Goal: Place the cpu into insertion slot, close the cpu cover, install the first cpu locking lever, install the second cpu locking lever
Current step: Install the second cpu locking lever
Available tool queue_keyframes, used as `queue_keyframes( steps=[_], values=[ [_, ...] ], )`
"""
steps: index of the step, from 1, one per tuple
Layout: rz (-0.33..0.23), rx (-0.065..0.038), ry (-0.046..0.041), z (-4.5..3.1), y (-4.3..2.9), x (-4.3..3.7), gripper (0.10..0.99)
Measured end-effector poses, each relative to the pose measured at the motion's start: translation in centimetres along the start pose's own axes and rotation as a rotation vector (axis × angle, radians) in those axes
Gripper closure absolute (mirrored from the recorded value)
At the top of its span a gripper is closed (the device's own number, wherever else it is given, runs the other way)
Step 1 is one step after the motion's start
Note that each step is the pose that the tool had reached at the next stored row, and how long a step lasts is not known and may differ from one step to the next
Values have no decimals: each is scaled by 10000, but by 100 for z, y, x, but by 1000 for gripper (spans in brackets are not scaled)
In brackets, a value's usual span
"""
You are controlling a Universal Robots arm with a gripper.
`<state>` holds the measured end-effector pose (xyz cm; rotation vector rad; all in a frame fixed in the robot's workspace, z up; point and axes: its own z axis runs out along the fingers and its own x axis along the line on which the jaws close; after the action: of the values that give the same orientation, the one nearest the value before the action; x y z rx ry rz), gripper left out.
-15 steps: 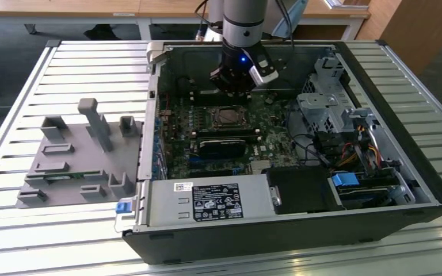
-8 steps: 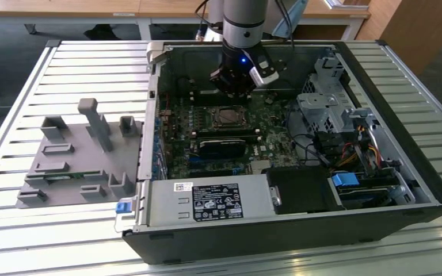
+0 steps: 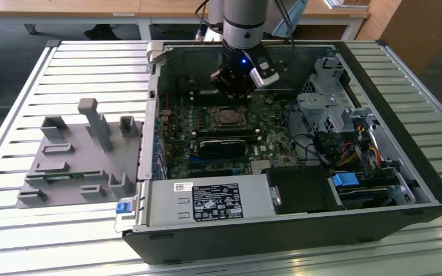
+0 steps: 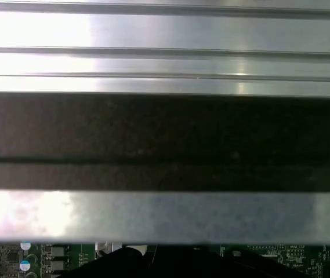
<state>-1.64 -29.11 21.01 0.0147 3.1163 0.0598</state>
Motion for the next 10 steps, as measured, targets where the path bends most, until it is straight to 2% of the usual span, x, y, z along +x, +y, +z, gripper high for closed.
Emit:
queue_keyframes(
  steps=[10],
  values=[
    [0,-1,0,-2,-62,-1,973]
  ],
)
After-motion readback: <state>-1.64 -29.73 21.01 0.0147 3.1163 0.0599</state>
